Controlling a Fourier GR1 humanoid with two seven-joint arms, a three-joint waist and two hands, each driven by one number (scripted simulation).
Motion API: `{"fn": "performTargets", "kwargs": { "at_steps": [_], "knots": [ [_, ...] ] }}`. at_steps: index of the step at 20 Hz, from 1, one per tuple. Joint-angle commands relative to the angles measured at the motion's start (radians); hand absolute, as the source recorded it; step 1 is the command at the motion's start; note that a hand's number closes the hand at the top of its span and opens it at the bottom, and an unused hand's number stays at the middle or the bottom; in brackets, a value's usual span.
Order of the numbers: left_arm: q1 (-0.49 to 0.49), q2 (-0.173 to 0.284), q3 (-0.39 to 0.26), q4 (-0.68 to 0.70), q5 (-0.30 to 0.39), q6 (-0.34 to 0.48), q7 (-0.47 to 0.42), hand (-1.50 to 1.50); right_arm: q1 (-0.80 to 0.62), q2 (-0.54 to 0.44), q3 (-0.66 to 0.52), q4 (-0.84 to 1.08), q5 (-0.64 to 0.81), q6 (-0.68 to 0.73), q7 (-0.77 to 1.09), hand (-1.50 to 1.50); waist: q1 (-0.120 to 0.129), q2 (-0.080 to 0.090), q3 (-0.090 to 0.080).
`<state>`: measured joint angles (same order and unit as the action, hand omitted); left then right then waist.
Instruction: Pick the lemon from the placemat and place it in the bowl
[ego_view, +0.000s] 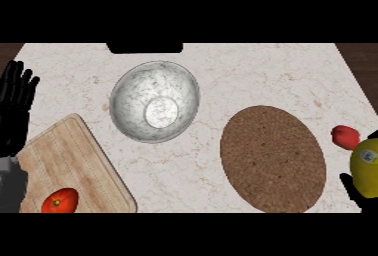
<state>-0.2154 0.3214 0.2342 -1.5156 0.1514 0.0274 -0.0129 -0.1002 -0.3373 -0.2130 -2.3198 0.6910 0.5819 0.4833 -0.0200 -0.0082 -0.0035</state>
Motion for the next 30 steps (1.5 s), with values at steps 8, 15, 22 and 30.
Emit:
{"fn": "performTargets", "kwargs": {
  "at_steps": [8,15,22,30],
  "knots": [
    [-0.080,0.014,-0.007,0.060,0.004,-0.022,0.029,0.00,-0.546,0.277,0.223,0.033,-0.078,0.112,0.525,1.50,0.028,0.005,0.000],
    [-0.063,-0.018,-0.028,0.072,-0.026,-0.009,-0.016,0.00,-0.771,0.335,0.381,0.360,0.002,-0.014,0.617,1.50,0.035,0.010,0.001],
    [-0.072,0.007,-0.009,-0.011,0.013,-0.019,0.077,0.00,-0.850,0.337,0.434,0.658,-0.059,-0.205,0.563,1.50,0.042,0.009,0.003],
    [-0.047,-0.031,-0.036,0.011,-0.030,-0.007,0.004,0.00,-0.876,0.337,0.602,1.006,-0.023,-0.469,0.472,1.50,0.048,0.013,0.003]
  ]
}}
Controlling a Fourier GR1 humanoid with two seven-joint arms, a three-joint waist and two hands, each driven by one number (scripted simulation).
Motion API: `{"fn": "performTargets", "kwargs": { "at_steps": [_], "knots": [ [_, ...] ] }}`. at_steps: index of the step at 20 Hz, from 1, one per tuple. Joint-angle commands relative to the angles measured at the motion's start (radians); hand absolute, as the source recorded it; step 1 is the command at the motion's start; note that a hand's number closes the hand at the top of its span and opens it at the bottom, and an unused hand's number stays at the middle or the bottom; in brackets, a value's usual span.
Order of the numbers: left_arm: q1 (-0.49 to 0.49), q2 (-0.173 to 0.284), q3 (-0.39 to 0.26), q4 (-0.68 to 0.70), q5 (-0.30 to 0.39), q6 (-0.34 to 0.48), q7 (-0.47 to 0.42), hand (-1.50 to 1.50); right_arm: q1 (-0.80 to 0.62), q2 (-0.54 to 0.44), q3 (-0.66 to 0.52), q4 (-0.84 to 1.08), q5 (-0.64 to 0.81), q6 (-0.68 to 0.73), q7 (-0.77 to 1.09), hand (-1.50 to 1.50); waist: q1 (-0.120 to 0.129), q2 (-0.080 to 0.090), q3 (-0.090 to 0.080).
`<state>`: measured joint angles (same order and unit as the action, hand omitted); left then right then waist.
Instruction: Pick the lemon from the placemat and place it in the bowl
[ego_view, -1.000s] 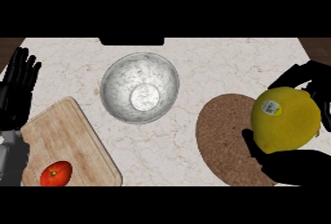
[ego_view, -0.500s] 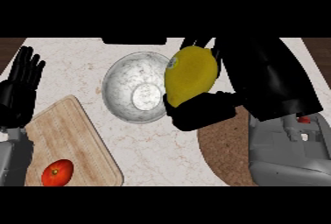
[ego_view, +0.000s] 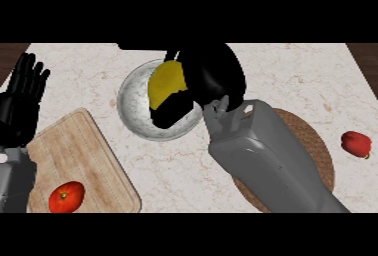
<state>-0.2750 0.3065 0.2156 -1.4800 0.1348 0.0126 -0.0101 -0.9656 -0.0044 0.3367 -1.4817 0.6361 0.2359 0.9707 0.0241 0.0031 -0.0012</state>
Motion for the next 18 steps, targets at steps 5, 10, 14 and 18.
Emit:
{"fn": "performTargets", "kwargs": {
  "at_steps": [5,10,14,18],
  "knots": [
    [-0.044,-0.014,-0.009,0.050,-0.015,0.007,-0.015,0.00,-0.062,0.004,0.078,0.360,0.011,-0.250,0.027,1.50,0.004,0.006,0.000],
    [-0.008,-0.010,0.005,0.057,0.009,-0.031,-0.052,0.00,-0.024,0.004,0.103,0.488,-0.074,-0.477,-0.038,-1.50,0.021,0.009,0.000],
    [-0.055,-0.013,-0.013,0.014,-0.009,0.009,0.026,0.00,0.060,0.004,0.139,0.483,-0.166,-0.676,-0.167,-1.50,0.023,0.008,0.002],
    [-0.064,-0.007,-0.013,0.011,-0.013,0.012,0.034,0.00,0.074,0.004,0.131,0.505,-0.201,-0.865,-0.300,-1.50,0.023,0.009,0.002]
  ]
}}
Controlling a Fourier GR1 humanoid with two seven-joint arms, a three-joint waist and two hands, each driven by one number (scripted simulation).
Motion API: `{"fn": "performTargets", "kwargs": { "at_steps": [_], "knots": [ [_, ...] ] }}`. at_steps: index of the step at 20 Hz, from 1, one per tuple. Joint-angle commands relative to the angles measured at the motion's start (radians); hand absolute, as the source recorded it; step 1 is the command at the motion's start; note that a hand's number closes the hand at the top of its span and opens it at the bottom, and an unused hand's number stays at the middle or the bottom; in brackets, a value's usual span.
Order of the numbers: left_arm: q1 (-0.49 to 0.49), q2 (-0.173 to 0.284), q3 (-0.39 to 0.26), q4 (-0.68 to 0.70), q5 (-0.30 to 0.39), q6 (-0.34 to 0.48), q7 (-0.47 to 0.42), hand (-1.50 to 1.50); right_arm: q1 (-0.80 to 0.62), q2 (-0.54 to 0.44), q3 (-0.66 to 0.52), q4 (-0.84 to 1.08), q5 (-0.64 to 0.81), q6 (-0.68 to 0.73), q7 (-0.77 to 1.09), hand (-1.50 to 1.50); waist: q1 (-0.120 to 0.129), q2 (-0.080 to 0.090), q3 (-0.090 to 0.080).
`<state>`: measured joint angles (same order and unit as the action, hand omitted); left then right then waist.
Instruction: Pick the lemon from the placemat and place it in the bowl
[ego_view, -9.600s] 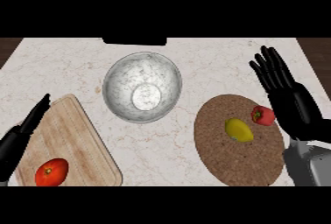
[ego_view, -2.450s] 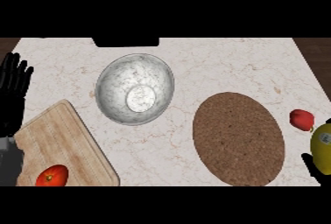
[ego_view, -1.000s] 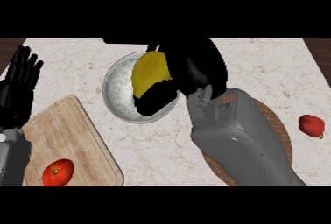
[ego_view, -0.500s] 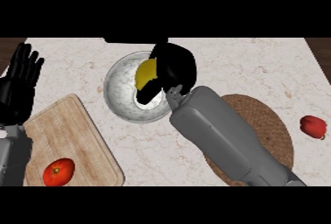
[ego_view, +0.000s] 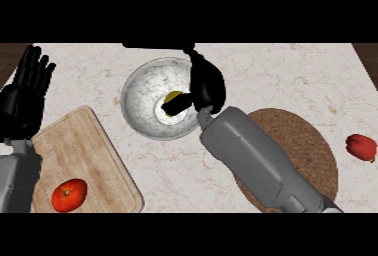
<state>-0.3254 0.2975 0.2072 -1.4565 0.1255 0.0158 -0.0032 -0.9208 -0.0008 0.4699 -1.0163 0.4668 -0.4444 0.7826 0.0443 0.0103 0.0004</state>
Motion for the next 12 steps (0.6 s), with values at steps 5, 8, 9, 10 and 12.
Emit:
{"fn": "performTargets", "kwargs": {
  "at_steps": [5,8,9,10,12],
  "knots": [
    [0.078,-0.030,-0.010,-0.066,-0.012,0.021,-0.010,0.00,-0.008,-0.003,-0.101,0.028,0.045,-0.312,-0.132,-1.50,-0.028,-0.009,0.000],
    [0.059,0.000,0.023,0.025,-0.012,-0.003,-0.060,0.00,0.040,-0.025,-0.135,-0.004,0.051,-0.352,-0.145,-1.50,-0.046,-0.009,-0.001],
    [0.118,-0.025,0.013,-0.051,-0.011,0.015,-0.047,0.00,0.076,-0.068,-0.155,-0.052,0.033,-0.334,-0.151,-1.50,-0.044,-0.013,0.000],
    [0.061,0.032,0.047,-0.052,0.025,-0.013,0.023,0.00,0.108,-0.096,-0.175,-0.082,0.016,-0.318,-0.144,-1.50,-0.050,-0.014,0.000],
    [0.079,-0.004,0.015,-0.072,0.004,0.008,0.022,0.00,0.153,-0.124,-0.216,-0.139,-0.012,-0.330,-0.182,-1.50,-0.050,-0.013,0.000]
  ]
}}
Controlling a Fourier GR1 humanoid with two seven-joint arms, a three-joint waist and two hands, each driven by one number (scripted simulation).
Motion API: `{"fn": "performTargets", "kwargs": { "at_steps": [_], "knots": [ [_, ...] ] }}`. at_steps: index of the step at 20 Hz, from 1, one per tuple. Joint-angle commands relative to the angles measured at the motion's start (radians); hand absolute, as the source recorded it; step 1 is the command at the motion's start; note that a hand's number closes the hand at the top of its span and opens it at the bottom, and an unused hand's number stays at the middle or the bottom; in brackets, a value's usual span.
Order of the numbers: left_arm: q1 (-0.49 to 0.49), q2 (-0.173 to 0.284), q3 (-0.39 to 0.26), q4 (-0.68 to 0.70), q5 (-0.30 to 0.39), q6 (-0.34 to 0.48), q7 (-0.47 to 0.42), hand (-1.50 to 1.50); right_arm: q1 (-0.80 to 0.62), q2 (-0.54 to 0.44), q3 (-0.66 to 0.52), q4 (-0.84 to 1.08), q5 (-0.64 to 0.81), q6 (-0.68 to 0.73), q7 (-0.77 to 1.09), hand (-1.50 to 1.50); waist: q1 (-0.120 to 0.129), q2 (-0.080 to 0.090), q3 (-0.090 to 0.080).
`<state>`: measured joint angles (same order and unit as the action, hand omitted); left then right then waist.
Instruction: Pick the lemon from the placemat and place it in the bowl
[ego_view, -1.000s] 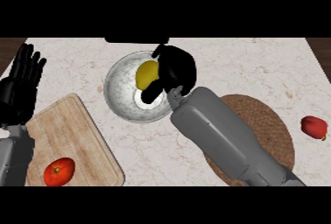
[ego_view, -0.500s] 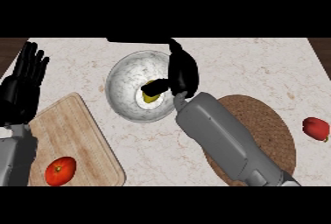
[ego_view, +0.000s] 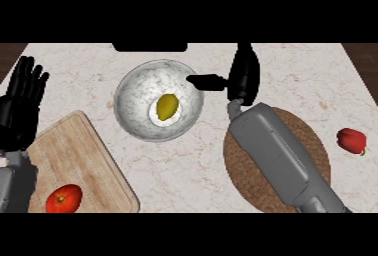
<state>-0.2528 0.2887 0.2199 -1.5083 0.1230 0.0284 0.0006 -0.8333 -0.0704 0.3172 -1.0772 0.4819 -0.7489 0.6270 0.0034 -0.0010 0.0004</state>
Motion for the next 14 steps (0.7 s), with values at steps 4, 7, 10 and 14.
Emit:
{"fn": "performTargets", "kwargs": {
  "at_steps": [4,7,10,14],
  "knots": [
    [0.049,0.007,0.017,-0.050,0.009,-0.005,0.007,0.00,0.256,-0.169,-0.118,-0.300,-0.143,0.050,-0.108,-1.50,-0.014,-0.004,0.001],
    [0.015,0.029,0.035,-0.017,0.020,-0.018,0.024,0.00,0.381,-0.236,-0.148,-0.468,-0.199,0.117,-0.121,-1.50,-0.023,-0.004,0.000],
    [0.024,0.015,0.033,0.028,0.019,-0.032,-0.027,0.00,0.502,-0.299,-0.230,-0.555,-0.313,0.177,-0.234,-1.50,-0.022,-0.002,0.000],
    [0.003,-0.025,-0.014,-0.018,-0.015,0.014,0.018,0.00,0.675,-0.264,-0.276,-0.601,-0.411,0.228,-0.391,-1.50,-0.014,-0.001,0.001]
  ]
}}
